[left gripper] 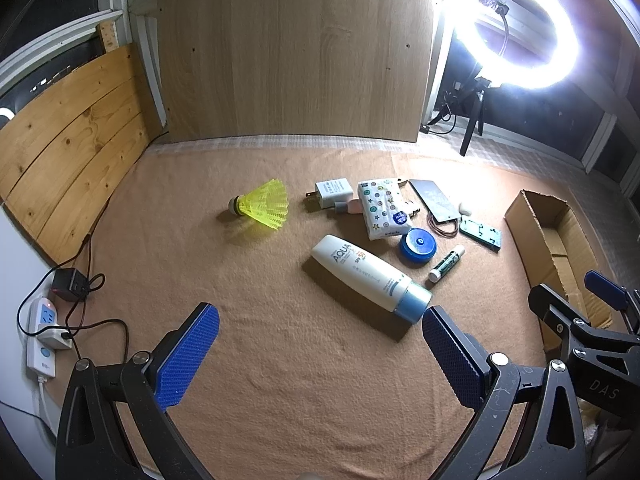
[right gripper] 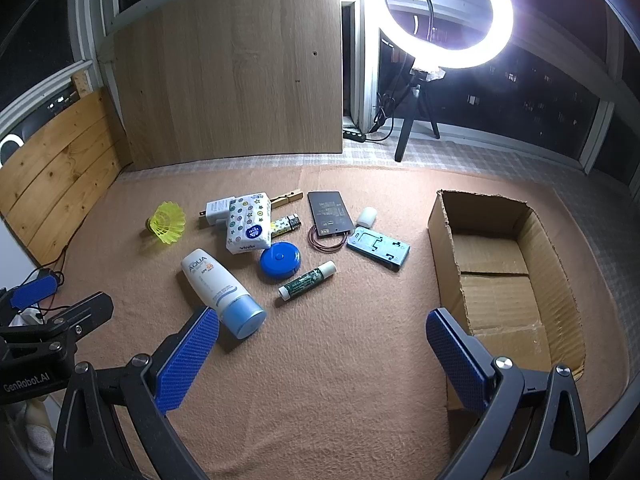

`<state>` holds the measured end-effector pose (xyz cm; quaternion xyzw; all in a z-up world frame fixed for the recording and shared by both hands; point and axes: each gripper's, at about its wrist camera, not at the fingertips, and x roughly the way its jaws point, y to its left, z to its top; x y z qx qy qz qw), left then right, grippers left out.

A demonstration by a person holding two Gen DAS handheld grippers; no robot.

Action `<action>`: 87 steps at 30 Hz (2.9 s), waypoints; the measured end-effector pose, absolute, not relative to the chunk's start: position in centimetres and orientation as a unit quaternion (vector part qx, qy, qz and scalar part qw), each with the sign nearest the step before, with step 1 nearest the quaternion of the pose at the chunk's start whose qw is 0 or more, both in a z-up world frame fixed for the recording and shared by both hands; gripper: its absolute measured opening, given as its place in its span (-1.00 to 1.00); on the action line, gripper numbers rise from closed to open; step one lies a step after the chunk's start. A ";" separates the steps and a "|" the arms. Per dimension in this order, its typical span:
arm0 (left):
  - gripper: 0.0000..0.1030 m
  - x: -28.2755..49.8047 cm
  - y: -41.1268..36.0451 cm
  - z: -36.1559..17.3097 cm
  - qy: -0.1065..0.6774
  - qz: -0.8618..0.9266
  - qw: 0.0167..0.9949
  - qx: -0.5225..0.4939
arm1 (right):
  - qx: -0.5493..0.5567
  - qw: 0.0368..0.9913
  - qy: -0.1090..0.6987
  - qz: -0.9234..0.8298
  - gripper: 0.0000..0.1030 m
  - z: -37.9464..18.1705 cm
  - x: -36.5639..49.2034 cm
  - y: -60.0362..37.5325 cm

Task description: Organize objects

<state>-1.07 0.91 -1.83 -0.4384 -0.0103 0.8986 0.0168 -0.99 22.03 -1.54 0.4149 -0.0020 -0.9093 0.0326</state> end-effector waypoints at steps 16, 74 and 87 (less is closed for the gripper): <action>0.99 -2.9 0.4 -2.8 -0.019 0.889 0.020 -0.457 | 0.440 0.045 -0.011 -0.897 0.99 -3.1 -2.6 22.2; 0.19 -9.6 0.4 -13.3 -0.096 0.823 0.118 -0.547 | 0.623 0.302 -0.102 -0.714 -0.35 -14.2 -15.9 14.8; 0.18 -7.0 2.6 -13.6 -0.087 0.803 0.197 -0.556 | 0.629 0.278 -0.193 -0.700 -0.36 -15.5 -12.0 18.5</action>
